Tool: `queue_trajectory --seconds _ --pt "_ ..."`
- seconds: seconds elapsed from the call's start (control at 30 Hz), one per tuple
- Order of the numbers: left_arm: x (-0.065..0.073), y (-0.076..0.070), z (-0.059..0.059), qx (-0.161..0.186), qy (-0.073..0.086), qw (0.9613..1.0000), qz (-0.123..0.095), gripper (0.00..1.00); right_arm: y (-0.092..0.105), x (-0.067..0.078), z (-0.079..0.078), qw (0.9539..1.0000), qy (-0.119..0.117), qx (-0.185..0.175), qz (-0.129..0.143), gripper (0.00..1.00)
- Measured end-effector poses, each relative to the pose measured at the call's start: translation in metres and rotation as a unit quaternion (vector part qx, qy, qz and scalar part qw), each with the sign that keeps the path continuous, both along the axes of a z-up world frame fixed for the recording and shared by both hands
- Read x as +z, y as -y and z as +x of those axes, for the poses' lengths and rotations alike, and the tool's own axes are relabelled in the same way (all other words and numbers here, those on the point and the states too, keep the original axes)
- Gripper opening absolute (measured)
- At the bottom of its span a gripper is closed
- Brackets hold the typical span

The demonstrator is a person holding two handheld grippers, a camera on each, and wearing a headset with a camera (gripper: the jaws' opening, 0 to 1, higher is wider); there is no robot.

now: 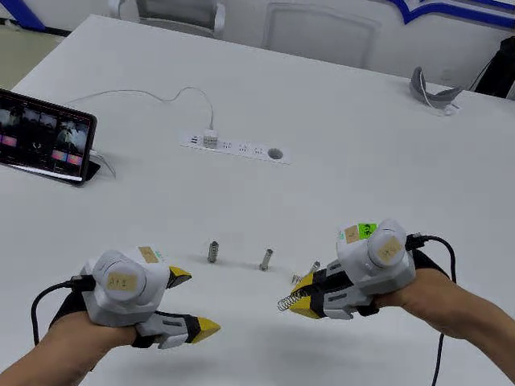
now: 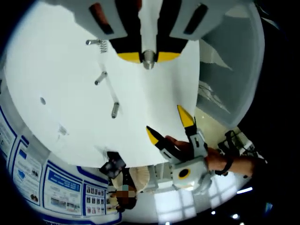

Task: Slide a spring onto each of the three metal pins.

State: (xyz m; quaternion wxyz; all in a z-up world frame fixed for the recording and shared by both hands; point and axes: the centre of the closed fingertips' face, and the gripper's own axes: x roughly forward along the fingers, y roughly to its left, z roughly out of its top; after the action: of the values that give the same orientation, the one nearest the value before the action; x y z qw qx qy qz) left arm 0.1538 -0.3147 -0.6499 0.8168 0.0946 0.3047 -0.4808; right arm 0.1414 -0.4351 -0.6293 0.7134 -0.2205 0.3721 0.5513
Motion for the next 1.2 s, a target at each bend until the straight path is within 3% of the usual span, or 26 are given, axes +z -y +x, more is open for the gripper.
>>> queue_trajectory --seconds 0.53,1.2 --pt "0.003 -0.012 0.005 0.039 -0.005 0.9992 -0.008 0.76 0.009 -0.003 0.038 0.9997 0.012 0.001 -0.02 0.13" --pt "-0.002 -0.023 -0.009 0.054 -0.018 0.9984 -0.008 0.77 0.008 -0.009 0.084 0.9988 0.027 0.01 -0.04 0.13"
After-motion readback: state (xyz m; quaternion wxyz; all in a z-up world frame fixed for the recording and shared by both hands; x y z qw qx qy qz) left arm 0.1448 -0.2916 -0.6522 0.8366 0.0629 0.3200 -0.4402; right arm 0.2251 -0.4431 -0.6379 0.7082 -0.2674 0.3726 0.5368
